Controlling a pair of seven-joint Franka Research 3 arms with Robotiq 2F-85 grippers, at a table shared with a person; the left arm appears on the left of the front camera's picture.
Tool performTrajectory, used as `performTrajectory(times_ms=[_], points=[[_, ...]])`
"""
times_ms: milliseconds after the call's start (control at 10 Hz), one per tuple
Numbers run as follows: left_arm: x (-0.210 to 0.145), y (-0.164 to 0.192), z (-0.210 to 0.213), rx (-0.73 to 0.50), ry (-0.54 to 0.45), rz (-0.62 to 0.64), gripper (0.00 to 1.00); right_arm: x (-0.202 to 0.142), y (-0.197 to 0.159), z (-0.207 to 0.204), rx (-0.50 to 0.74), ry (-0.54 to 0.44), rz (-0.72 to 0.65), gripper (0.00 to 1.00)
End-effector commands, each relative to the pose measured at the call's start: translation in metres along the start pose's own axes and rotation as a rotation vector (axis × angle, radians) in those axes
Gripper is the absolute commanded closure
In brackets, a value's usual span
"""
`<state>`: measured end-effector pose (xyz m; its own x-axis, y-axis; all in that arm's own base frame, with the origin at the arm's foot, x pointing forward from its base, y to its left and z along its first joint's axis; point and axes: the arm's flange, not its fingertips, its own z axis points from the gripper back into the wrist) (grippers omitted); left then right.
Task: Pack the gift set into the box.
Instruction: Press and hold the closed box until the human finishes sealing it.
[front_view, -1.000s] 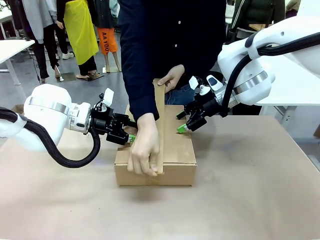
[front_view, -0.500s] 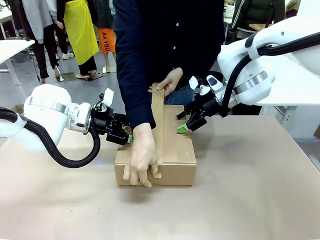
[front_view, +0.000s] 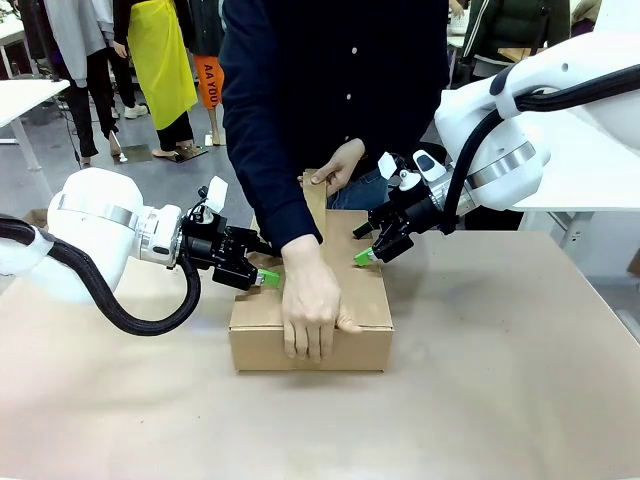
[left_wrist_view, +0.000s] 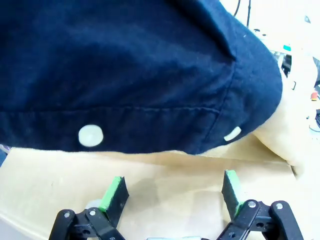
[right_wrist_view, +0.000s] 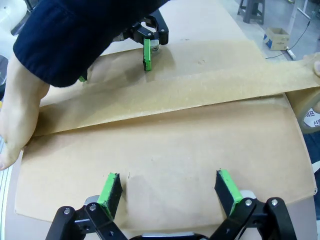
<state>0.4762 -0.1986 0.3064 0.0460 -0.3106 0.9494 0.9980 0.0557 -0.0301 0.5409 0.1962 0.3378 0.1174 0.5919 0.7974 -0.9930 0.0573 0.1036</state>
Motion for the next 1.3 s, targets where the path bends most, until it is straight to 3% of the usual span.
performTrajectory(times_ms=[0,1200], points=[[-0.0029,-0.0021,-0.0006,0.004,0.006,-0.013,0.00,-0.0018,0.0006,0.0010,0.003,0.010,-0.010,0.00],[-0.0029,-0.0021,-0.0006,0.004,0.006,-0.013,0.00,-0.0018,0.0006,0.0010,0.003,0.010,-0.010,0.00]])
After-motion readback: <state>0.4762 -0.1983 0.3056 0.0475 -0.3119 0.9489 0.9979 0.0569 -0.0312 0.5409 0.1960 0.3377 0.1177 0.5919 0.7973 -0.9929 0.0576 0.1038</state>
